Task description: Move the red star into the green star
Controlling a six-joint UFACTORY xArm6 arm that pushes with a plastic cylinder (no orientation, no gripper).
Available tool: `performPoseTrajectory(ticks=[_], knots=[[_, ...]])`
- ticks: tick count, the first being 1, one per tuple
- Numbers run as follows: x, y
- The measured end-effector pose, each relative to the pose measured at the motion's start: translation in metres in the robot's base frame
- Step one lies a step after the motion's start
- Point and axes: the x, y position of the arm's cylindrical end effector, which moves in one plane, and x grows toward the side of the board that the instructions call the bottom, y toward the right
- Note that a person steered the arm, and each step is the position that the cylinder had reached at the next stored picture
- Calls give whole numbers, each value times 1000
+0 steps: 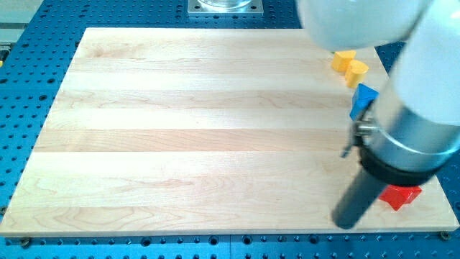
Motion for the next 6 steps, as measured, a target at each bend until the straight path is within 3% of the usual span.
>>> performPoseTrajectory(ticks=[6], knots=[[-3,-43]])
